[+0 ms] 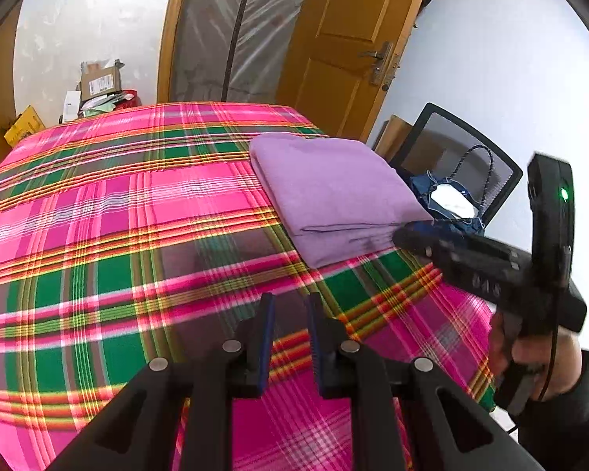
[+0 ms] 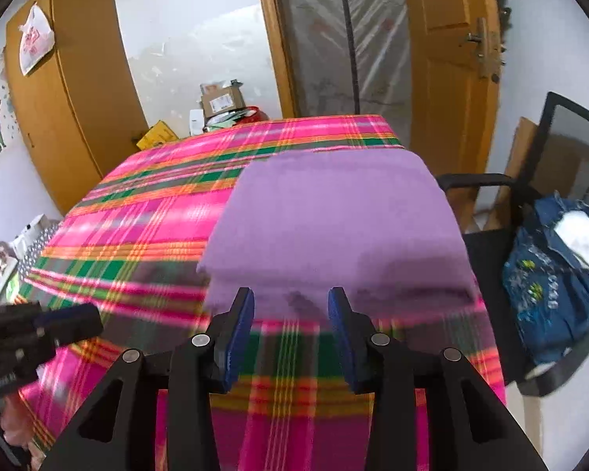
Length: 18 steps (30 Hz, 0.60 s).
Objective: Fold clothes
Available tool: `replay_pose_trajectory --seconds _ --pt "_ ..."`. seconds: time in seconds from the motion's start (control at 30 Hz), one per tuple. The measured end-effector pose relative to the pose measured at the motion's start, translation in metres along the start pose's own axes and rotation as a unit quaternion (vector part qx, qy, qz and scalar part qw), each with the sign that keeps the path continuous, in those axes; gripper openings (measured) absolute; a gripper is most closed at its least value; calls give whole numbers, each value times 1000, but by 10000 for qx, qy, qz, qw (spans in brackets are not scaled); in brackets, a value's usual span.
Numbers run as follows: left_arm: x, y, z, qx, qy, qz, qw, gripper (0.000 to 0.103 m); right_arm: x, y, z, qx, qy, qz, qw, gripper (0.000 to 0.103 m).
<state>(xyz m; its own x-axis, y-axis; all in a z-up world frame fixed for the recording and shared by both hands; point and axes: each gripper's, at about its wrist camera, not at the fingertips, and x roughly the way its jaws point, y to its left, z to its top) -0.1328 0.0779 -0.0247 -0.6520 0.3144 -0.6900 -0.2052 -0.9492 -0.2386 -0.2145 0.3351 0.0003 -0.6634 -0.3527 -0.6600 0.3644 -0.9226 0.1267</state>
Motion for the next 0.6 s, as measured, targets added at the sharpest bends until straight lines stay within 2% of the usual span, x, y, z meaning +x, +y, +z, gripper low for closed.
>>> replay_pose_trajectory --seconds 0.27,0.6 --pt "-17 -23 -16 143 -106 88 9998 16 -34 6 -33 122 -32 -152 9998 41" --pt "-32 -39 -33 266 -242 271 9990 16 -75 9 -52 228 -183 -394 9988 41"
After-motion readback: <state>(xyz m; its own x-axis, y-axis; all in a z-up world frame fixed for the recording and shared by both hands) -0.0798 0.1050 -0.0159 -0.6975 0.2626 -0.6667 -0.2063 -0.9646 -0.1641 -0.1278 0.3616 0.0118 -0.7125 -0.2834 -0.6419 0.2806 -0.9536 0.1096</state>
